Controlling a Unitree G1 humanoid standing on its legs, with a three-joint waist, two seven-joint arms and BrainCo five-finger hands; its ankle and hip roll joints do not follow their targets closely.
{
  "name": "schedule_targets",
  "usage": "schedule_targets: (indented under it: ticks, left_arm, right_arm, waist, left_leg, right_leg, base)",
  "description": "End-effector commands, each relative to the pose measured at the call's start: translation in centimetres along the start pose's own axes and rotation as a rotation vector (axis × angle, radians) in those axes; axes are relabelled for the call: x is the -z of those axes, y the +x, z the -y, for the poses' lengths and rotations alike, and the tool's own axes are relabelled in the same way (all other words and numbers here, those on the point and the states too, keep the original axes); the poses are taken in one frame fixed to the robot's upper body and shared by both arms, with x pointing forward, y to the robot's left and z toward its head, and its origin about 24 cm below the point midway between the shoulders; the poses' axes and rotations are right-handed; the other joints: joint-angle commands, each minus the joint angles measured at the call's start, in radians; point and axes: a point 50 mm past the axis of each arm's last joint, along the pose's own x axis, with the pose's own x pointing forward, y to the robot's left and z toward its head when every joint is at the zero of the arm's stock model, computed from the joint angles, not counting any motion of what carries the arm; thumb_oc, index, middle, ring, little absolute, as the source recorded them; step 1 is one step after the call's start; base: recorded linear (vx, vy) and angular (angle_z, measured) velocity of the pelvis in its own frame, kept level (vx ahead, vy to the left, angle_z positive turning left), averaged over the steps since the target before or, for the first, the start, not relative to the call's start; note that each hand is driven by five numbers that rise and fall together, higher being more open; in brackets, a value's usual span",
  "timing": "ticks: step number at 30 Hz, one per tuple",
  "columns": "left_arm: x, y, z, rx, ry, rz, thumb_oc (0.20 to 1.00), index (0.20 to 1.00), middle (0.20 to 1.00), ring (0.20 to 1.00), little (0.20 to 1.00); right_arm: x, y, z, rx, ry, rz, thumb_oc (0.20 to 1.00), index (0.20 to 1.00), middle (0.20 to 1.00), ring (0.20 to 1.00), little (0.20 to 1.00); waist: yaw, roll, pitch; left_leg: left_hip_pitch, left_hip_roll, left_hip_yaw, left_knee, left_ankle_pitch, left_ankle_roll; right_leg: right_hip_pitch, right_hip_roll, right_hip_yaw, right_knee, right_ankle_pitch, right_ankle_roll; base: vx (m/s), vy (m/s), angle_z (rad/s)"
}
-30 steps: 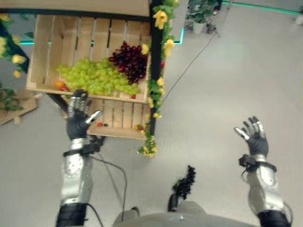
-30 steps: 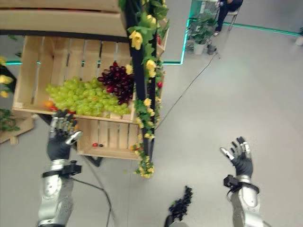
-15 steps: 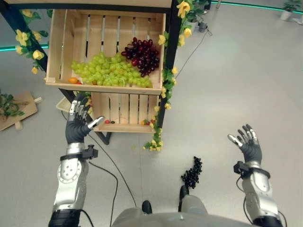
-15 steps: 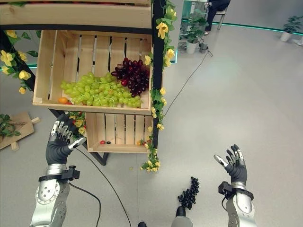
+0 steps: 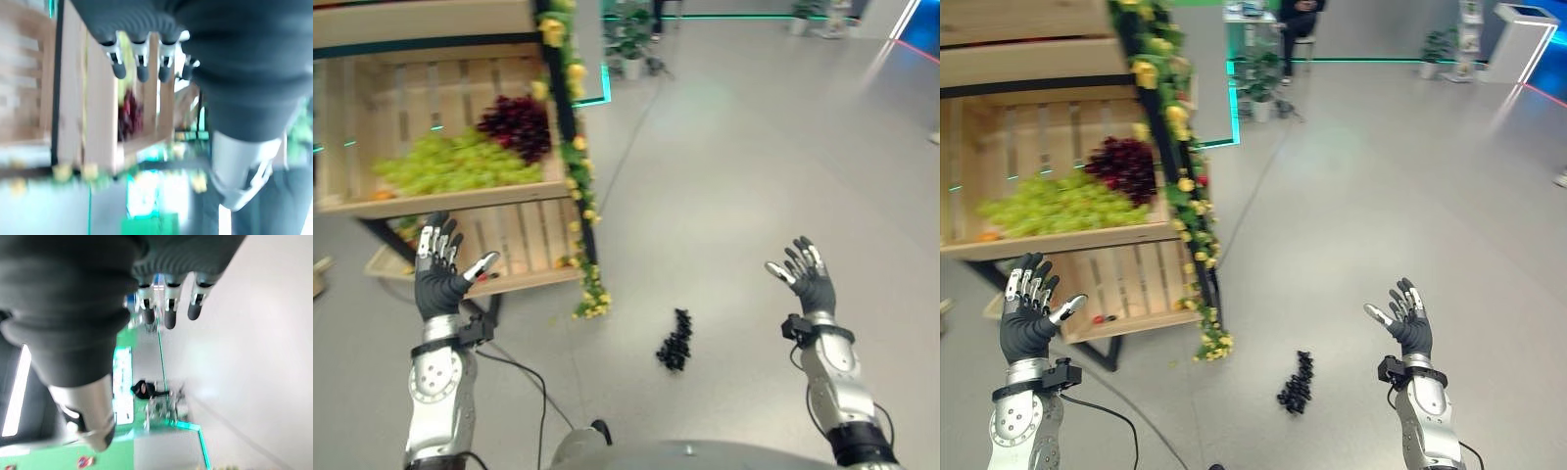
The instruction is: Pick up the fruits from the basket on one side to the basket on the other side
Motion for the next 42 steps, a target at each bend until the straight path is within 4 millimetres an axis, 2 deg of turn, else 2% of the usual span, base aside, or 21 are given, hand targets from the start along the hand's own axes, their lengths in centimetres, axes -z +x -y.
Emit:
schedule_targets:
  ticks: [1,4,8,10,11,12,13,14,16,17,18,20,21,22,24,26,31,35,38,39,42]
  left_arm:
    - [-2.7,1.8,1.1,0.045,-0.003,0.176,1.000,1.000,1.000,1.000,1.000]
    - [-2.7,2.1,2.0,0.081,-0.006,0.182,1.000,1.000,1.000,1.000,1.000]
    - [-2.6,2.1,2.2,0.087,-0.015,0.179,1.000,1.000,1.000,1.000,1.000]
    - [-2.5,2.2,2.6,0.097,-0.029,0.176,1.000,1.000,1.000,1.000,1.000]
    - [-2.5,2.3,2.6,0.098,-0.030,0.177,1.000,1.000,1.000,1.000,1.000]
    - [-2.5,2.3,2.6,0.098,-0.030,0.178,1.000,1.000,1.000,1.000,1.000]
    - [-2.5,2.5,3.1,0.115,-0.031,0.182,1.000,1.000,1.000,1.000,1.000]
    - [-2.5,2.5,3.1,0.116,-0.031,0.183,1.000,1.000,1.000,1.000,1.000]
    - [-2.7,2.6,3.4,0.120,-0.035,0.189,1.000,1.000,1.000,1.000,1.000]
    - [-2.7,2.6,3.6,0.119,-0.046,0.187,1.000,1.000,1.000,1.000,1.000]
    - [-2.7,2.5,3.6,0.122,-0.046,0.186,1.000,1.000,1.000,1.000,1.000]
    - [-2.8,2.4,3.6,0.137,-0.023,0.195,1.000,1.000,1.000,1.000,1.000]
    - [-2.8,2.4,3.8,0.144,-0.021,0.198,1.000,1.000,1.000,1.000,1.000]
    - [-2.8,2.4,4.1,0.154,-0.027,0.197,1.000,1.000,1.000,1.000,1.000]
    - [-2.8,2.2,4.1,0.159,-0.017,0.197,1.000,1.000,1.000,1.000,1.000]
    - [-3.0,1.9,3.6,0.150,0.008,0.202,1.000,1.000,1.000,1.000,1.000]
    - [-3.1,1.4,2.9,0.188,0.060,0.192,1.000,1.000,1.000,1.000,1.000]
    - [-3.3,1.7,3.2,0.217,0.068,0.201,1.000,1.000,1.000,1.000,1.000]
    - [-3.6,2.3,3.6,0.234,0.071,0.220,1.000,1.000,1.000,1.000,1.000]
    - [-3.6,2.3,3.6,0.234,0.071,0.220,1.000,1.000,1.000,1.000,1.000]
    - [-3.8,2.8,3.9,0.264,0.094,0.230,1.000,1.000,1.000,1.000,1.000]
  right_arm:
    - [-4.0,1.6,0.2,0.016,0.036,0.195,1.000,1.000,1.000,1.000,1.000]
    - [-4.4,1.5,1.0,0.044,0.051,0.221,1.000,1.000,1.000,1.000,1.000]
    - [-4.7,1.5,1.2,0.048,0.058,0.237,1.000,1.000,1.000,1.000,1.000]
    - [-5.0,1.3,1.4,0.052,0.062,0.251,1.000,1.000,1.000,1.000,1.000]
    - [-5.1,1.2,1.7,0.067,0.066,0.259,1.000,1.000,1.000,1.000,1.000]
    - [-5.1,1.2,1.7,0.067,0.066,0.259,1.000,1.000,1.000,1.000,1.000]
    - [-5.4,0.9,2.2,0.090,0.072,0.281,1.000,1.000,1.000,1.000,1.000]
    - [-5.4,0.9,2.2,0.091,0.073,0.281,1.000,1.000,1.000,1.000,1.000]
    - [-6.1,0.9,2.3,0.104,0.050,0.306,1.000,1.000,1.000,1.000,1.000]
    - [-6.2,0.9,2.4,0.113,0.037,0.314,1.000,1.000,1.000,1.000,1.000]
    - [-6.1,0.9,2.5,0.124,0.028,0.309,1.000,1.000,1.000,1.000,1.000]
    - [-6.3,0.6,3.0,0.146,0.014,0.327,1.000,1.000,1.000,1.000,1.000]
    - [-6.5,0.6,2.9,0.147,0.007,0.337,1.000,1.000,1.000,1.000,1.000]
    - [-6.5,0.8,2.8,0.144,0.000,0.337,1.000,1.000,1.000,1.000,1.000]
    - [-6.7,1.3,1.9,0.120,-0.020,0.345,1.000,1.000,1.000,1.000,1.000]
    - [-6.5,1.6,1.3,0.098,-0.026,0.337,1.000,1.000,1.000,1.000,1.000]
    - [-6.2,1.6,0.8,0.034,-0.043,0.303,1.000,1.000,1.000,1.000,1.000]
    - [-5.6,1.1,1.6,0.059,-0.051,0.278,1.000,1.000,1.000,1.000,1.000]
    - [-5.8,0.7,1.7,0.068,-0.059,0.285,1.000,1.000,1.000,1.000,1.000]
    - [-5.8,0.7,1.7,0.068,-0.059,0.285,1.000,1.000,1.000,1.000,1.000]
    - [-6.1,0.7,1.3,0.067,-0.078,0.300,1.000,1.000,1.000,1.000,1.000]
  waist:
    - [-0.034,-0.015,0.028]
    - [-0.082,-0.008,0.033]
    - [-0.101,-0.012,0.039]
    - [-0.127,-0.028,0.049]
    - [-0.133,-0.035,0.061]
    - [-0.132,-0.035,0.061]
    - [-0.141,-0.052,0.076]
    - [-0.138,-0.050,0.078]
    - [-0.126,-0.058,0.086]
    - [-0.118,-0.057,0.084]
    - [-0.115,-0.055,0.084]
    - [-0.115,-0.046,0.081]
    - [-0.113,-0.037,0.085]
    - [-0.105,-0.031,0.088]
    - [-0.077,-0.032,0.099]
    - [-0.040,-0.035,0.099]
    - [-0.024,-0.036,0.047]
    - [-0.037,-0.050,0.017]
    - [-0.074,-0.043,0.007]
    - [-0.074,-0.043,0.007]
    - [-0.108,-0.020,0.007]
  left_leg:
    - [0.015,-0.005,-0.028,-0.002,-0.022,-0.015]
    - [0.021,0.037,-0.009,0.007,-0.001,-0.041]
    - [0.020,0.067,0.008,0.052,-0.012,-0.051]
    - [0.001,0.119,0.005,0.200,-0.048,-0.075]
    - [-0.021,0.159,0.016,0.288,-0.013,-0.077]
    - [-0.022,0.160,0.016,0.289,-0.013,-0.077]
    - [-0.044,0.210,-0.026,0.448,0.069,-0.087]
    - [-0.045,0.215,-0.028,0.454,0.066,-0.089]
    - [-0.091,0.118,-0.125,0.521,0.033,-0.062]
    - [-0.124,0.045,-0.169,0.487,-0.007,-0.043]
    - [-0.153,0.011,-0.190,0.456,-0.031,-0.033]
    - [-0.178,-0.013,-0.237,0.313,-0.024,-0.020]
    - [-0.190,-0.020,-0.273,0.229,0.021,-0.026]
    - [-0.202,-0.049,-0.321,0.130,0.067,-0.030]
    - [-0.233,-0.112,-0.457,0.029,0.087,-0.037]
    - [-0.265,-0.144,-0.594,-0.015,0.112,-0.052]
    - [-0.229,-0.184,-0.719,0.029,0.132,-0.044]
    - [-0.211,-0.175,-0.613,0.039,0.105,-0.021]
    - [-0.171,-0.159,-0.480,0.054,0.036,0.010]
    - [-0.171,-0.159,-0.480,0.054,0.036,0.010]
    - [-0.092,-0.127,-0.355,0.018,-0.022,0.035]
  right_leg:
    - [0.085,-0.002,0.027,-0.081,-0.035,0.058]
    - [0.094,0.033,0.062,-0.092,-0.048,0.036]
    - [0.101,0.049,0.086,-0.095,-0.052,0.022]
    - [0.131,0.076,0.144,-0.107,-0.078,-0.001]
    - [0.137,0.095,0.156,-0.113,-0.067,-0.023]
    - [0.136,0.096,0.156,-0.113,-0.066,-0.024]
    - [0.174,0.132,0.221,-0.136,-0.061,-0.059]
    - [0.177,0.136,0.222,-0.138,-0.059,-0.061]
    - [0.178,0.141,0.288,-0.139,-0.054,-0.071]
    - [0.184,0.147,0.317,-0.141,-0.051,-0.064]
    - [0.195,0.154,0.340,-0.143,-0.051,-0.057]
    - [0.204,0.172,0.397,-0.133,-0.053,-0.048]
    - [0.208,0.185,0.420,-0.131,-0.053,-0.045]
    - [0.211,0.197,0.453,-0.124,-0.049,-0.042]
    - [0.231,0.230,0.553,-0.104,-0.062,-0.036]
    - [0.240,0.265,0.670,-0.077,-0.070,-0.032]
    - [0.254,0.263,0.818,-0.029,-0.114,-0.004]
    - [0.235,0.214,0.802,0.034,-0.110,0.051]
    - [0.154,0.184,0.751,0.149,-0.050,0.147]
    - [0.154,0.184,0.751,0.149,-0.050,0.147]
    - [0.037,0.097,0.588,0.179,-0.010,0.142]
  base:
    - [-0.04,-0.137,-0.22]
    - [-0.06,-0.229,-0.19]
    - [-0.02,-0.188,-0.33]
    - [0.04,-0.344,-0.32]
    - [0.01,-0.248,-0.62]
    - [-0.01,-0.475,-1.09]
    - [0.05,-0.324,-1.11]
    - [0.05,-0.394,-1.33]
    - [-0.01,-0.122,-1.04]
    - [0.06,-0.095,-0.97]
    - [0.12,-0.090,-0.88]
    - [0.19,-0.032,-1.19]
    - [0.22,0.009,-1.57]
    - [0.25,-0.008,-1.33]
    - [0.25,-0.027,-1.56]
    - [0.24,-0.010,-1.68]
    - [0.30,0.144,-2.03]
    - [0.32,0.280,-1.59]
    - [0.17,0.225,-0.86]
    - [0.14,0.316,-1.01]
    - [0.11,0.338,-1.32]
